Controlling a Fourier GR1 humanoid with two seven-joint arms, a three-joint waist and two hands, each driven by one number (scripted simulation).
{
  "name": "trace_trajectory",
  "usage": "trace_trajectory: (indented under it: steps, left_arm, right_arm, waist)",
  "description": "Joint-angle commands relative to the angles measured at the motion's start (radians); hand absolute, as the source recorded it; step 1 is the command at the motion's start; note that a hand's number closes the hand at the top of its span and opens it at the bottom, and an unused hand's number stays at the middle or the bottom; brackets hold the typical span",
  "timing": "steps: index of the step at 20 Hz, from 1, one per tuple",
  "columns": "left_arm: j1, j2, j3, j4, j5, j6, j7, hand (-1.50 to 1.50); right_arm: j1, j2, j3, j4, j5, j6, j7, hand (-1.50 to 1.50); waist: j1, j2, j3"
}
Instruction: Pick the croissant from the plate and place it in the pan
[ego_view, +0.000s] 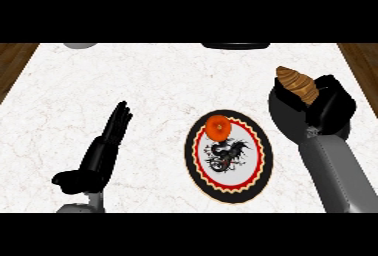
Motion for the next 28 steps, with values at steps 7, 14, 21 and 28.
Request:
trace_trajectory:
  steps: [7, 14, 21, 28]
  left_arm:
    - [0.023, -0.012, -0.024, -0.035, -0.017, 0.007, 0.027, 0.0]
    - [-0.055, -0.02, -0.012, 0.009, -0.007, -0.002, 0.018, 0.0]
    - [-0.074, -0.005, 0.014, 0.026, 0.013, -0.02, 0.036, 0.0]
    - [-0.037, -0.022, 0.003, 0.07, -0.012, 0.007, -0.031, 0.0]
  right_arm:
    - [-0.147, -0.152, -0.185, 0.373, -0.38, -0.205, -0.424, 1.5]
    - [-0.202, -0.186, -0.214, 0.577, -0.489, 0.248, -0.432, -1.5]
    - [-0.255, -0.179, -0.356, 0.675, -0.659, 0.289, -0.739, -1.5]
    - [-0.243, -0.129, -0.52, 0.582, -0.841, 0.173, -1.0, -1.5]
  waist:
    - [0.019, 0.004, 0.002]
    - [0.042, 0.02, 0.004]
    - [0.037, 0.019, 0.004]
    - [0.015, 0.011, 0.003]
